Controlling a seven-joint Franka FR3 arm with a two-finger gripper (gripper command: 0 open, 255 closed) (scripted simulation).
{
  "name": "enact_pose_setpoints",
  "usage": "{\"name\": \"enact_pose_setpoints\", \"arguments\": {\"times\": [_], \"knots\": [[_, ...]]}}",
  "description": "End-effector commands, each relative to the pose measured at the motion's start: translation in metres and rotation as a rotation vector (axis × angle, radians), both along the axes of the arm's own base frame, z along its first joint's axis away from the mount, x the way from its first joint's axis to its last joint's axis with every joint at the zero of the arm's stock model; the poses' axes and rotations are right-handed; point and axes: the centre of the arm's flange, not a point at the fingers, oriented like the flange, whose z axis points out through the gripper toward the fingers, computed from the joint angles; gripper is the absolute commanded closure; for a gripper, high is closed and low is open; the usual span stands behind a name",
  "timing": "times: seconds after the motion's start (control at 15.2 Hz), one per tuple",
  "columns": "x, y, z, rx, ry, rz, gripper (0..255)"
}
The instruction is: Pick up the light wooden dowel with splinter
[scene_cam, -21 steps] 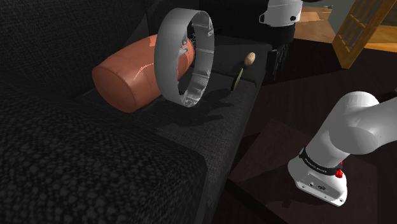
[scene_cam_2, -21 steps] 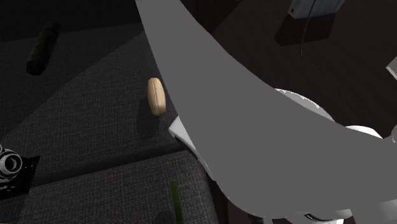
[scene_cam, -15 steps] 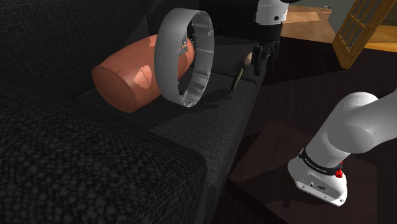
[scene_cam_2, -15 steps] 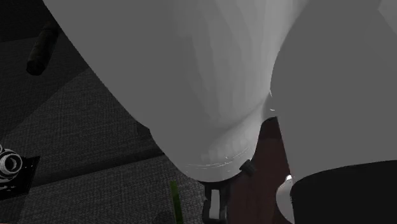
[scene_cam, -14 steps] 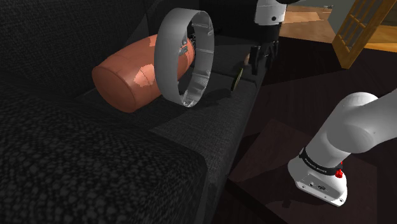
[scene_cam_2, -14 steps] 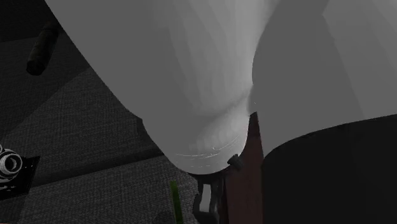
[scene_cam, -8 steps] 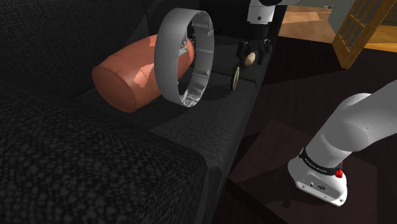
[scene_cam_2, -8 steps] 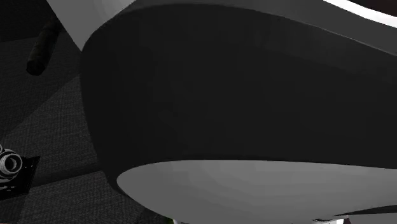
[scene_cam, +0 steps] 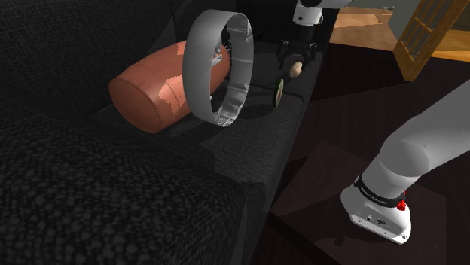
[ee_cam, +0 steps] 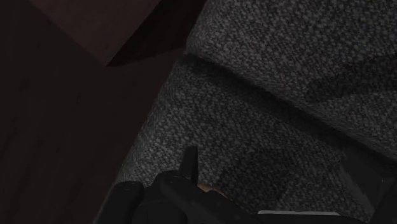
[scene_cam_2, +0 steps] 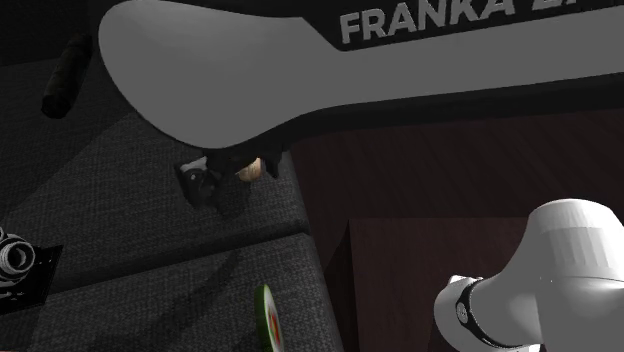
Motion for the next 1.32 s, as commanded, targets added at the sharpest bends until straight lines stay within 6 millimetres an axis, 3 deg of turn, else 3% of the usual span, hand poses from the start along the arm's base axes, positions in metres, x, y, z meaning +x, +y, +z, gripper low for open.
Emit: {"name": "enact_pose_setpoints", "arguments": {"times": [0.0, 0.4, 0.92, 1.06, 1.12, 1.25], "knots": [[0.006, -0.025, -0.003, 0.002, -0.015, -0.098, 0], [0.009, -0.1, -0.013, 0.01, -0.059, -0.38, 0], [0.009, -0.103, -0.053, 0.01, -0.061, -0.392, 0], [0.009, -0.103, -0.053, 0.01, -0.061, -0.392, 0], [0.009, -0.104, -0.054, 0.01, -0.061, -0.392, 255], [0.009, -0.103, -0.054, 0.01, -0.061, -0.392, 255]]}}
